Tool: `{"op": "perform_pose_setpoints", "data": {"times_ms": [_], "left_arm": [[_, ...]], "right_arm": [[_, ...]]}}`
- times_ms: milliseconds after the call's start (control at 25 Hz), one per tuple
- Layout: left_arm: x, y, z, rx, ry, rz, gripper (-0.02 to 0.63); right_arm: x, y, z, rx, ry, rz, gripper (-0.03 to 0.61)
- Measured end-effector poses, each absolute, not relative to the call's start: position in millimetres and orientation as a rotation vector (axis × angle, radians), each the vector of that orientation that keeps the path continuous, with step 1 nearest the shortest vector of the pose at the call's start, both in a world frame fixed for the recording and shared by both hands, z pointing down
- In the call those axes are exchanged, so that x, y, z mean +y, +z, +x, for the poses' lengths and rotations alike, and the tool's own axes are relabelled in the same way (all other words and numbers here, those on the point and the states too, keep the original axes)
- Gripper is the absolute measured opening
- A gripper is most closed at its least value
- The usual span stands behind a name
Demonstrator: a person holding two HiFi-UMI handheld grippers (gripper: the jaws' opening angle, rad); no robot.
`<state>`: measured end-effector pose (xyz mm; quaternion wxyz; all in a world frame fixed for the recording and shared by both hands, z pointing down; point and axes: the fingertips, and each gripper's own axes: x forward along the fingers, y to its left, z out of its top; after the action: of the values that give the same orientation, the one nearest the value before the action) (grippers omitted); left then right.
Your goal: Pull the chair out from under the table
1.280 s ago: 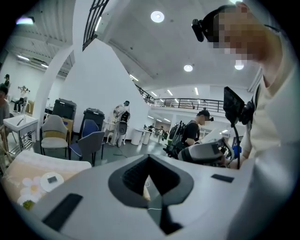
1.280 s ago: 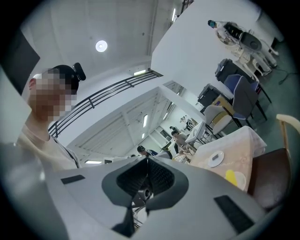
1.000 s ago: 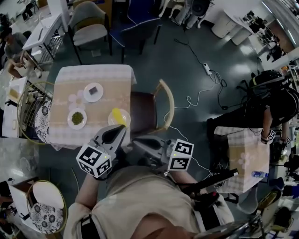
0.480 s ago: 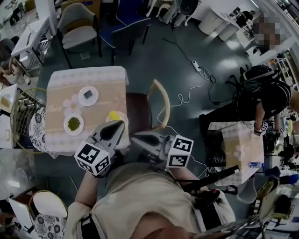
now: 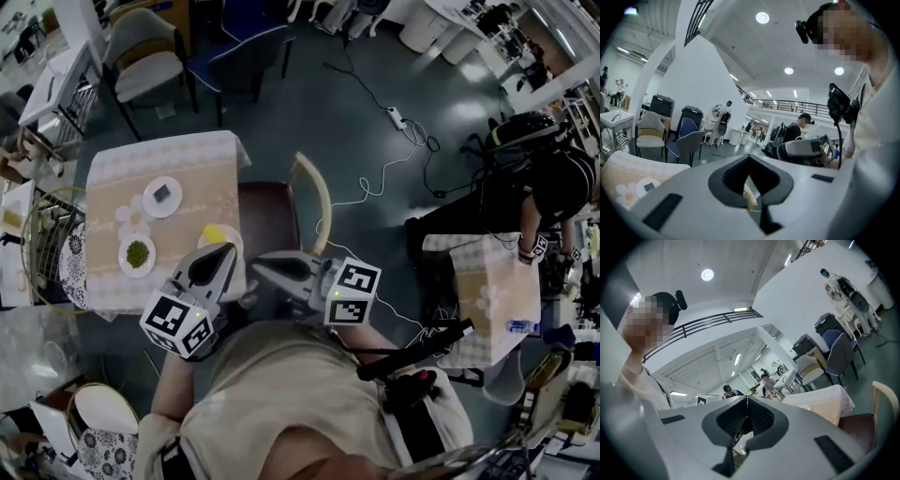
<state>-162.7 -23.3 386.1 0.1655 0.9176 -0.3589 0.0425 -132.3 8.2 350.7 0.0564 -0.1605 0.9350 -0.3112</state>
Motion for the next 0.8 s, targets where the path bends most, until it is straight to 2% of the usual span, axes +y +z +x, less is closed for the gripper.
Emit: {"op": "perform_pose_setpoints", "data": {"times_ms": [800], "left_arm": [[-54.6,422.5,-76.7,-0.953,0.338,2.548,0.005]], "right_arm": [[-64.5,447.4,-12.5,2.869,-1.122,-0.913,0.012]]}}
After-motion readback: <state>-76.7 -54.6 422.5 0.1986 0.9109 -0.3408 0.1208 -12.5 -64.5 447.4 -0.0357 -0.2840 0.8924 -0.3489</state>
